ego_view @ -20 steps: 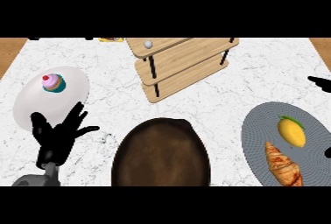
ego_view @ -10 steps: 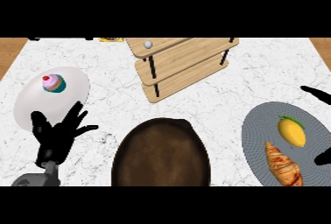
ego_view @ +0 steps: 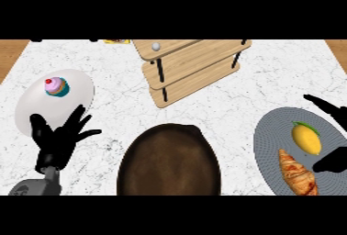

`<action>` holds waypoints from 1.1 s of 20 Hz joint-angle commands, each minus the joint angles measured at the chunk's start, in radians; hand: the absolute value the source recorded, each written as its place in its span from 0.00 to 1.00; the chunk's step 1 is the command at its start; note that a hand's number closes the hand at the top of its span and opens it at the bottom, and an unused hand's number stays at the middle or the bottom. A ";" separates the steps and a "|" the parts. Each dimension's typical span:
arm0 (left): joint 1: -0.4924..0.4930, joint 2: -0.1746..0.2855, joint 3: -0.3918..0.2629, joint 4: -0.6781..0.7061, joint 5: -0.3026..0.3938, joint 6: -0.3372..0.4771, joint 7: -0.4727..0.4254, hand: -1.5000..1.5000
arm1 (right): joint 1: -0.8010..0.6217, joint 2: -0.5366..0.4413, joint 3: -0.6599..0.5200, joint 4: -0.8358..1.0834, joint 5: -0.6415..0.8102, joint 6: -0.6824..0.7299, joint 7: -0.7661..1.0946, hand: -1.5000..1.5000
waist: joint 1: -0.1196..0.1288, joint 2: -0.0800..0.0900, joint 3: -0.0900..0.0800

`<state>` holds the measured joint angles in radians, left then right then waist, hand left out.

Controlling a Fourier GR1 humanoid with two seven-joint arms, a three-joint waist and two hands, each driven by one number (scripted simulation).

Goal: Pick the lemon from the placemat and place it in the tiered shelf

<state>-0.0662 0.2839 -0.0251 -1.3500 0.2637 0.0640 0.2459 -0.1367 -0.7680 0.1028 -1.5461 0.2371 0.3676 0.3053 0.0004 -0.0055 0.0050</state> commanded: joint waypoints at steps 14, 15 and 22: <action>0.038 -0.076 -0.009 -0.013 -0.090 0.021 0.024 0.50 | -0.010 0.133 -0.054 0.200 0.264 -0.094 -0.187 0.00 | -0.001 0.005 -0.005; 0.026 -0.018 0.034 -0.063 -0.033 -0.024 0.101 0.50 | -0.158 0.177 -0.025 0.352 0.300 -0.099 -0.176 0.00 | 0.013 0.007 -0.004; -0.010 -0.048 0.059 0.008 -0.068 -0.021 0.072 0.50 | -0.098 0.214 -0.073 0.391 0.335 -0.142 -0.324 0.00 | 0.002 0.007 -0.005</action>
<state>-0.0369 0.2314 0.0086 -1.4020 0.1974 0.0485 0.2829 -0.2136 -0.5730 0.0509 -1.2399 0.5490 0.2457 0.0695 0.0038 -0.0053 0.0057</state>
